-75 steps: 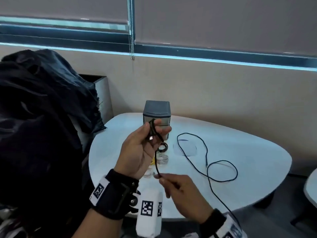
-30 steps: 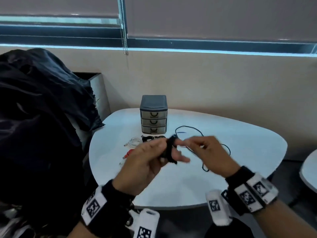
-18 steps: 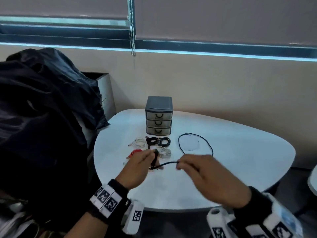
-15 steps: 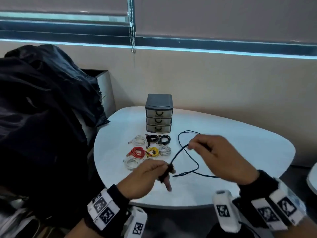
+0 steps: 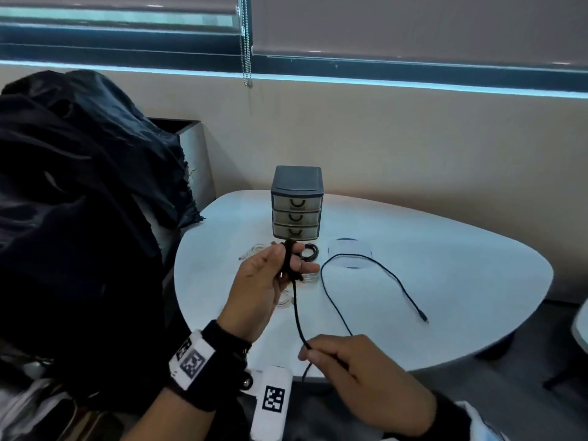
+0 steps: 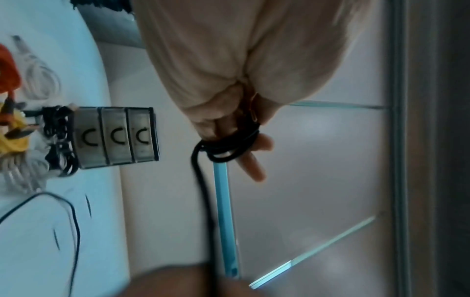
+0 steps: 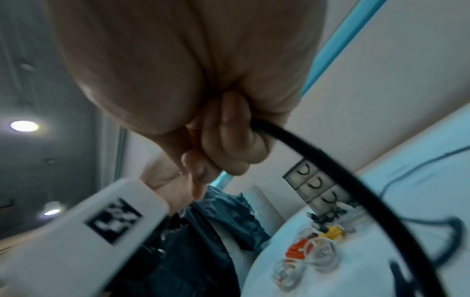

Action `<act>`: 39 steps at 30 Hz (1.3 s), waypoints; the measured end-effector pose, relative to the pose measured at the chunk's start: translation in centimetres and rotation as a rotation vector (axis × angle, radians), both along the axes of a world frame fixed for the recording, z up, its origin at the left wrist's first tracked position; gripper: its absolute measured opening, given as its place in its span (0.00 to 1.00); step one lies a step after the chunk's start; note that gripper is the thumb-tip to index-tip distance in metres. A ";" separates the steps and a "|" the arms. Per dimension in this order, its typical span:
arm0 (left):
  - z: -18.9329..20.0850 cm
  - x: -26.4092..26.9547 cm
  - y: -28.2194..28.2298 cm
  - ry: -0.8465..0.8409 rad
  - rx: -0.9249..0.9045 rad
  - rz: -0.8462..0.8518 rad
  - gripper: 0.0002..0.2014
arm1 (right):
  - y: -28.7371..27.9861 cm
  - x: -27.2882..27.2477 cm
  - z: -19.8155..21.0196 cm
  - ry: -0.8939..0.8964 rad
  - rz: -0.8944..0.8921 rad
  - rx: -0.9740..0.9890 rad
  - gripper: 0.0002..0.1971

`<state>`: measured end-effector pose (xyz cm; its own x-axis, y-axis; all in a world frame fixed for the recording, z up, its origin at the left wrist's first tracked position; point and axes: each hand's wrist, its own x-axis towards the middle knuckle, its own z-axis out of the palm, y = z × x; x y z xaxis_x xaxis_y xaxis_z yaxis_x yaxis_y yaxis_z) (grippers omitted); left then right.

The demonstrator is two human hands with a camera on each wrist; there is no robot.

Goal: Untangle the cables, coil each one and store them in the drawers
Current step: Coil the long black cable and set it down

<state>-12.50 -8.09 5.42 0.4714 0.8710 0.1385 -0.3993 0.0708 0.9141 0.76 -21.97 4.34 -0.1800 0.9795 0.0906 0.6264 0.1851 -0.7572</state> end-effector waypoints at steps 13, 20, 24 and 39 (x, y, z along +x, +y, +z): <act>0.9 -0.8 -3.0 0.121 0.157 -0.555 0.17 | 3.0 6.7 4.7 0.185 -0.290 0.212 0.07; 3.7 -1.3 -0.9 -0.301 -0.140 -0.196 0.19 | 2.8 2.5 -2.4 0.196 -0.246 0.092 0.11; 2.2 -1.2 1.7 -0.179 -0.077 0.064 0.16 | 0.7 0.2 -2.7 -0.013 -0.087 0.057 0.10; 1.1 -0.9 -3.5 0.551 0.466 -0.465 0.18 | 0.6 7.2 4.7 -0.100 -0.308 0.284 0.11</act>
